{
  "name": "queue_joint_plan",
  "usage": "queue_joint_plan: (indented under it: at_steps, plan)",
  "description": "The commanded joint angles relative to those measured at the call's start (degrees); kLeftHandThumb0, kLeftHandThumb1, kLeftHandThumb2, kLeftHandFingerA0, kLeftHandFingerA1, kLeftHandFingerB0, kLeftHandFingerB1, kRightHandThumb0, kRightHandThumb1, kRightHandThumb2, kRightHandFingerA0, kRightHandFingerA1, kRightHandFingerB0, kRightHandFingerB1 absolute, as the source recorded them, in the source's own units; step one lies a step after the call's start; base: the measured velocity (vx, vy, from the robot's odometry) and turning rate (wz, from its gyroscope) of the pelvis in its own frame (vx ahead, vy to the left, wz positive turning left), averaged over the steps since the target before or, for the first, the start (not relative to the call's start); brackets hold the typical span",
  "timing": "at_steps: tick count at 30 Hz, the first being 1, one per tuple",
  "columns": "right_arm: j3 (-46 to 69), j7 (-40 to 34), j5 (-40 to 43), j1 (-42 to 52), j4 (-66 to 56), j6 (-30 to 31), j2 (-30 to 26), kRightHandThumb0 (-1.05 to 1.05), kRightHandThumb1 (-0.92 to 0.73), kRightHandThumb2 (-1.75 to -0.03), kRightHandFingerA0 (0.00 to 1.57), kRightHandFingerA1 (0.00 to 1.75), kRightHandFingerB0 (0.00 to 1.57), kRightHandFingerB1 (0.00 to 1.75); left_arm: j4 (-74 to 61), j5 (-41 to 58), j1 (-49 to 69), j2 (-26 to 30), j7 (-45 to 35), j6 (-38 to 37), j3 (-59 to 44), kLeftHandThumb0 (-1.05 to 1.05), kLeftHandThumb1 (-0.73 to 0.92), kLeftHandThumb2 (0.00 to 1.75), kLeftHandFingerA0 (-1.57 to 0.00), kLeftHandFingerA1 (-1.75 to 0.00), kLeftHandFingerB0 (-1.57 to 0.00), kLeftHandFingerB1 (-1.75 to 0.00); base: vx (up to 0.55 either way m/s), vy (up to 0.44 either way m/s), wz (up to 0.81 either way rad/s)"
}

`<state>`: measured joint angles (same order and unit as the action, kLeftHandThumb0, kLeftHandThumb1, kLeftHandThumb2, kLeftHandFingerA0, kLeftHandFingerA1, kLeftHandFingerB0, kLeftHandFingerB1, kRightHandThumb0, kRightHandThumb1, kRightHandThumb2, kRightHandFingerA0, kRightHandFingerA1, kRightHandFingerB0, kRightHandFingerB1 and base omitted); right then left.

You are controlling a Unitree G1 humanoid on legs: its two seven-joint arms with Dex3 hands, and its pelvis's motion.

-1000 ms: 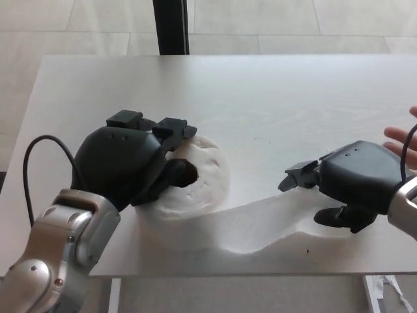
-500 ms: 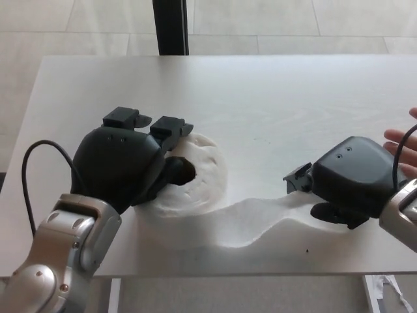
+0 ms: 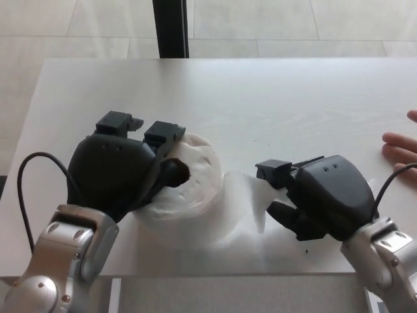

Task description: A toilet paper roll is kept in the middle of the desk infront of the robot. The robot places its left hand on the top of the toilet paper roll to hold it still and uses its right hand to tear off a piece of toilet paper from it and hands the paper to a person

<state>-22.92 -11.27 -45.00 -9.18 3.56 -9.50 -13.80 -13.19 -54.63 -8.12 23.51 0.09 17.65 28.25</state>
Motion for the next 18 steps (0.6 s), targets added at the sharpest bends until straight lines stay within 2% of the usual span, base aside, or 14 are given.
queue_joint_plan:
  at_steps: [1, 4, 6, 7, 10, 11, 12, 14, 18]
  plan:
    - [13.69, -11.04, 17.15, 6.02, -2.55, 2.75, 14.15, -0.21, -0.50, -1.28, 0.91, 1.75, 0.74, 1.67, 7.03, -5.11, 6.46, -0.03, -1.87, 4.48, 2.01, -0.48, 0.75, 0.62, -0.17, -0.60, -0.30, -0.39, 0.00, 0.000, 0.00]
    - [17.41, -10.33, 21.66, 5.29, -3.14, 1.87, 18.59, -0.19, -0.43, -1.42, 0.93, 1.75, 0.81, 1.60, 7.48, -4.97, 6.84, 0.07, -0.99, 3.63, 1.72, -0.48, 0.76, 0.62, -0.18, -0.60, -0.31, -0.39, 0.00, 0.000, 0.00]
    - [19.71, -10.43, 23.21, 4.06, -3.92, 2.75, 21.10, -0.17, -0.40, -1.38, 0.94, 1.72, 0.82, 1.57, 7.59, -5.33, 7.06, 0.23, -0.99, 3.53, 1.83, -0.48, 0.76, 0.63, -0.17, -0.60, -0.30, -0.39, 0.00, 0.000, 0.00]
    - [22.16, -10.22, 25.65, 2.57, -5.84, 6.01, 24.05, -0.14, -0.37, -1.42, 0.97, 1.68, 0.87, 1.51, 7.89, -5.98, 6.92, 0.15, -1.41, 3.81, 2.26, -0.48, 0.77, 0.63, -0.17, -0.60, -0.30, -0.39, 0.00, 0.000, 0.00]
    - [24.43, -10.26, 26.85, 0.73, -6.12, 5.30, 25.97, -0.06, -0.38, -1.47, 0.96, 1.67, 0.88, 1.53, 7.96, -5.98, 7.44, 0.23, -1.17, 3.47, 2.42, -0.48, 0.76, 0.63, -0.18, -0.59, -0.30, -0.39, 0.00, 0.000, 0.00]
    - [26.02, -8.96, 29.78, -0.41, -7.28, 7.06, 27.56, -0.08, -0.36, -1.48, 0.94, 1.68, 0.88, 1.54, 7.34, -5.85, 7.54, 0.09, -2.96, 4.14, 2.53, -0.47, 0.78, 0.63, -0.14, -0.58, -0.27, -0.37, 0.00, 0.000, 0.00]
    - [27.28, -8.08, 31.81, -1.36, -8.25, 8.84, 28.87, -0.12, -0.39, -1.46, 0.99, 1.67, 0.92, 1.52, 7.09, -5.83, 7.59, -0.03, -3.67, 4.42, 2.57, -0.47, 0.77, 0.63, -0.15, -0.57, -0.28, -0.37, 0.00, 0.000, 0.00]
    - [29.29, -7.91, 33.35, -3.28, -9.54, 11.96, 30.87, -0.15, -0.35, -1.43, 1.01, 1.68, 0.91, 1.49, 7.46, -5.77, 7.58, -0.37, -2.96, 4.17, 2.51, -0.47, 0.76, 0.62, -0.17, -0.57, -0.29, -0.37, 0.00, 0.000, 0.00]
    - [31.94, -6.92, 36.08, -6.35, -10.51, 13.45, 31.91, -0.11, -0.35, -1.51, 1.07, 1.73, 0.89, 1.53, 7.69, -6.26, 7.55, -0.69, -2.54, 3.87, 2.89, -0.48, 0.77, 0.63, -0.15, -0.60, -0.29, -0.38, 0.00, 0.000, 0.00]
